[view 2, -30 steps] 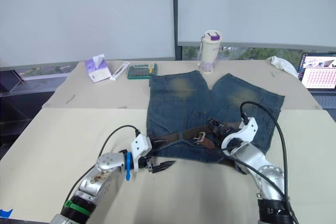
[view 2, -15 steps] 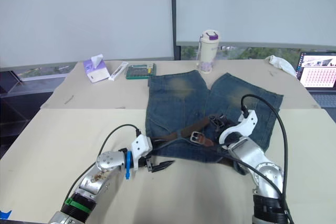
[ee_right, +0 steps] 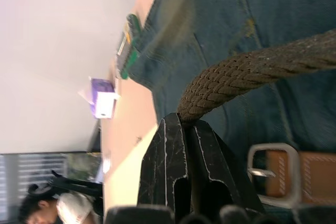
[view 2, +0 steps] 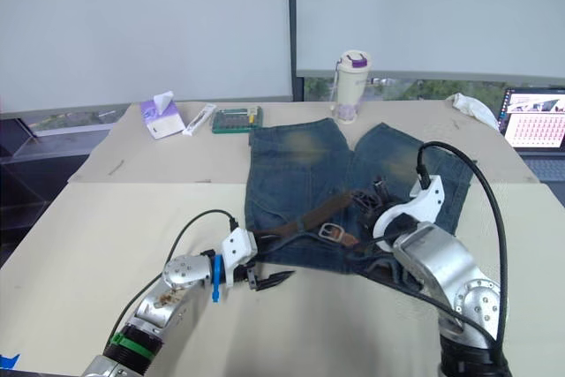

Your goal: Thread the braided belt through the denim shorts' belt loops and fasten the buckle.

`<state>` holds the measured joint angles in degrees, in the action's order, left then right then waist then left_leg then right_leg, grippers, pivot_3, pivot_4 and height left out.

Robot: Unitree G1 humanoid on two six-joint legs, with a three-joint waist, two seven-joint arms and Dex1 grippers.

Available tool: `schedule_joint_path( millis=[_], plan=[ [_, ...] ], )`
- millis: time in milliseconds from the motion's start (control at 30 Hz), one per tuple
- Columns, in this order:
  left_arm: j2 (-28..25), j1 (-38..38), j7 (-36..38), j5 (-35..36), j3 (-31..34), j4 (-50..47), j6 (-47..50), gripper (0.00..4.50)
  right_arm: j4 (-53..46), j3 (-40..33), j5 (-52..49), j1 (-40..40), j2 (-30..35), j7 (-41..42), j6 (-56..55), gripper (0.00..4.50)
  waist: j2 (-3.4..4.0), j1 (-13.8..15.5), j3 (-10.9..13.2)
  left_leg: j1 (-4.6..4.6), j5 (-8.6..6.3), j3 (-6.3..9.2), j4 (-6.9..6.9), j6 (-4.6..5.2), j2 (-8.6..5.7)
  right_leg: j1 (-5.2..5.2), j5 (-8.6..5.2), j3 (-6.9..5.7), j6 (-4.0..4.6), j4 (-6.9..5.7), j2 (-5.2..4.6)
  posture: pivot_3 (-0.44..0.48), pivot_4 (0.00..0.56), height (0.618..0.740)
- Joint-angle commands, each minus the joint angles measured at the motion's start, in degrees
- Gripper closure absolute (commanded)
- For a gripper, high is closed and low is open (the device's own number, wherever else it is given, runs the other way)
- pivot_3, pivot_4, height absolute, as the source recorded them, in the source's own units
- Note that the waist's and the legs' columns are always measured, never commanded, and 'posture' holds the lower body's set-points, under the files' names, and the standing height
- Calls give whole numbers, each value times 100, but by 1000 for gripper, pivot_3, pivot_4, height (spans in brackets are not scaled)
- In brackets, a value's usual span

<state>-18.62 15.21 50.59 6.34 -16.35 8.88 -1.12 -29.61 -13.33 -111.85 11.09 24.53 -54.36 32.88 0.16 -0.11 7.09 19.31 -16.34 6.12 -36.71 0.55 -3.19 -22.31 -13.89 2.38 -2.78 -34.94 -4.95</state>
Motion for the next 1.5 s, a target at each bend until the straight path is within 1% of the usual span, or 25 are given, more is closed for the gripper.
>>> schedule_joint_path(
  millis=[33, 167, 233, 367, 467, 533, 600, 667, 700, 767, 833, 867, 900, 933, 1067, 1133, 1267, 1367, 1500],
  plan=[
    [-15, -2, -20, -119, -58, 162, 23, 0, -294, -71, -112, -348, 574, 110, 188, 4467, -1, 5, 1, 0, 0, 0, 0, 0, 0, 1, 0, 0, 0, 1, 0, 0, 150, 740],
    [-10, 0, 17, -75, -49, 175, -10, 0, -188, -21, 639, -934, 1600, 795, 776, 4467, -13, 9, 8, 2, 1, -2, 0, 2, -2, 4, -7, 0, -11, 3, -2, 0, 150, 740],
    [-18, 10, 127, 29, -22, 167, -11, 0, -134, 59, 1081, -1025, 1867, 1131, 891, 4467, -22, 12, 14, 6, 1, -3, 0, 2, -1, 6, -8, 0, -13, 4, -1, 0, 150, 740],
    [-131, 12, 405, 188, 35, 129, -18, 0, -208, 396, 2256, -877, 2073, 1809, 1023, 4467, -33, 8, 21, 6, 1, -4, 0, 2, -1, 5, -23, 0, -37, 4, 1, 0, 150, 740],
    [-204, 45, 669, 439, 166, 70, 42, 0, -355, 771, 3507, -733, 2128, 2521, 938, 4467, -32, 9, 20, 2, 1, -3, 0, 2, 0, 0, -22, -3, -37, 4, 2, 0, 150, 740],
    [-251, 98, 832, 703, 306, -29, 193, 0, -344, 932, 3911, -701, 1992, 2744, 946, 4467, -33, 8, 20, 3, 1, -2, -1, 2, 0, -2, -22, -4, -36, 4, 2, 0, 150, 740],
    [-281, 183, 937, 994, 501, -149, 421, 0, -373, 1282, 4685, -612, 1977, 3175, 905, 4467, -33, 2, 20, 3, 1, -1, -1, 2, 2, -3, -22, -4, -36, 4, 2, 0, 150, 740],
    [-343, 236, 1021, 1164, 635, -261, 583, 0, -406, 1464, 5000, -559, 1727, 3480, 855, 4467, -34, -6, 21, 2, 1, 0, -1, 2, 2, -4, -22, -6, -37, 3, 3, 0, 150, 740],
    [-399, 261, 1090, 1262, 695, -325, 682, 0, -464, 1634, 5313, -498, 1688, 3698, 811, 4467, -39, -12, 24, 1, 1, 2, -1, 2, 6, -4, -23, -7, -37, 2, 7, 0, 150, 740],
    [-465, 321, 1127, 1415, 803, -452, 861, 0, -603, 2186, 6384, -356, 2003, 4262, 724, 4467, -37, -38, 27, 3, 1, 5, -1, 1, 8, -6, -22, -8, -36, 2, 11, 0, 150, 740],
    [-487, 462, 1096, 1623, 928, -650, 1157, 0, -577, 2834, 7626, -203, 2390, 4755, 452, 4467, -36, -57, 27, 2, 1, 3, -1, 1, 3, -9, -22, -7, -36, 3, 9, 0, 150, 740],
    [-485, 527, 1081, 1714, 978, -725, 1296, 0, -531, 3046, 8068, -140, 2481, 4936, 322, 4467, -39, -55, 29, 1, 1, 5, -1, 1, 3, -8, -22, -10, -37, 5, 10, 0, 150, 740],
    [-458, 594, 1042, 1777, 1024, -781, 1388, 0, -479, 3101, 8267, -100, 2402, 5034, 240, 4467, -41, -48, 29, 2, 2, 7, -2, 0, 1, -8, -23, -13, -38, 5, 10, 0, 150, 740],
    [-349, 723, 856, 1840, 1075, -858, 1537, 0, -446, 2997, 8289, -29, 2151, 5011, 194, 4467, -48, -50, 31, 0, 3, 11, -2, -2, 1, -7, -24, -17, -40, 6, 10, 0, 150, 740],
    [227, 1222, -47, 1903, 1171, -1077, 2062, 0, -414, 2999, 8881, 240, 1679, 5300, 103, 4467, -59, -23, 38, 3, 7, 17, -3, -9, 3, -7, -22, -17, -40, 2, 9, 0, 150, 740],
    [606, 1431, -508, 1938, 1183, -1099, 2289, 0, -351, 3077, 9185, 307, 1489, 5427, 115, 4467, -61, -15, 37, 3, 7, 16, -6, -10, 0, -5, -17, -15, -35, 4, 7, 0, 150, 740],
    [1087, 1573, -1030, 1971, 1102, -1160, 2655, 0, -187, 3581, 10234, 522, 1554, 5844, -78, 4467, -61, -26, 37, 1, 9, 13, -6, -13, -4, -7, 1, -13, -5, 3, 6, 0, 150, 740],
    [1184, 1596, -1188, 1573, 789, -1003, 2568, 0, -58, 3858, 10926, 731, 1587, 6111, -213, 4467, -62, -51, 38, -1, 15, 14, -5, -24, -3, -8, 0, -15, -7, 1, 10, 0, 150, 740],
    [1299, 1663, -1411, 1511, 800, -891, 2639, 0, 69, 3873, 11422, 757, 1422, 6334, -283, 4467, -62, -54, 38, -1, 22, 14, -5, -35, -3, -8, -3, -15, -13, 1, 15, 0, 150, 740]
  ],
)
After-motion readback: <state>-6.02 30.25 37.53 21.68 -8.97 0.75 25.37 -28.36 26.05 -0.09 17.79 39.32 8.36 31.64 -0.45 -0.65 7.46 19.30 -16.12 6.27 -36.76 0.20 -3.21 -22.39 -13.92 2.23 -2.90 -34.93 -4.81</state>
